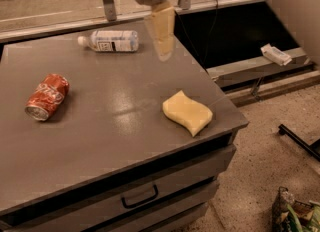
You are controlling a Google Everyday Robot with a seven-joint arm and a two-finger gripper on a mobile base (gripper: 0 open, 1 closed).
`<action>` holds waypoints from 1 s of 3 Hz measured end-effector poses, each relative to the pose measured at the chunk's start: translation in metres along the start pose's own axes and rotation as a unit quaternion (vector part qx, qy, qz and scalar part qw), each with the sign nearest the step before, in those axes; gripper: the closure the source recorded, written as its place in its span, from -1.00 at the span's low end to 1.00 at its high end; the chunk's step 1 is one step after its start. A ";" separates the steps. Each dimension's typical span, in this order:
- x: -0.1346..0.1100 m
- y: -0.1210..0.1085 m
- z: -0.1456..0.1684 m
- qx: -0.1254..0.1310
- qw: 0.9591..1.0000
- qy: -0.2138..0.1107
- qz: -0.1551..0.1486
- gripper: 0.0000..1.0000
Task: Pick coke can
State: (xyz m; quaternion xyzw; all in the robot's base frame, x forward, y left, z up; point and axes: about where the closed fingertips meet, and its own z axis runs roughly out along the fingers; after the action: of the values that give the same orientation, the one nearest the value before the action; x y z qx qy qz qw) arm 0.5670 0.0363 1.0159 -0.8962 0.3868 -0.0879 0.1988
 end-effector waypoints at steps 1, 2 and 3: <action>-0.036 -0.041 0.026 -0.005 0.998 -0.038 -0.049 -1.00; -0.073 -0.071 0.053 -0.010 0.994 -0.075 -0.083 -1.00; -0.101 -0.092 0.076 -0.013 0.991 -0.098 -0.087 -1.00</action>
Offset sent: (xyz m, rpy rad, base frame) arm 0.0111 0.1717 -0.0328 0.0360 0.1327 0.3292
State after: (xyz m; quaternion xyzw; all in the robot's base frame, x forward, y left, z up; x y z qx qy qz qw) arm 0.5820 0.1884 0.9854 -0.9332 0.2873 -0.0115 0.2158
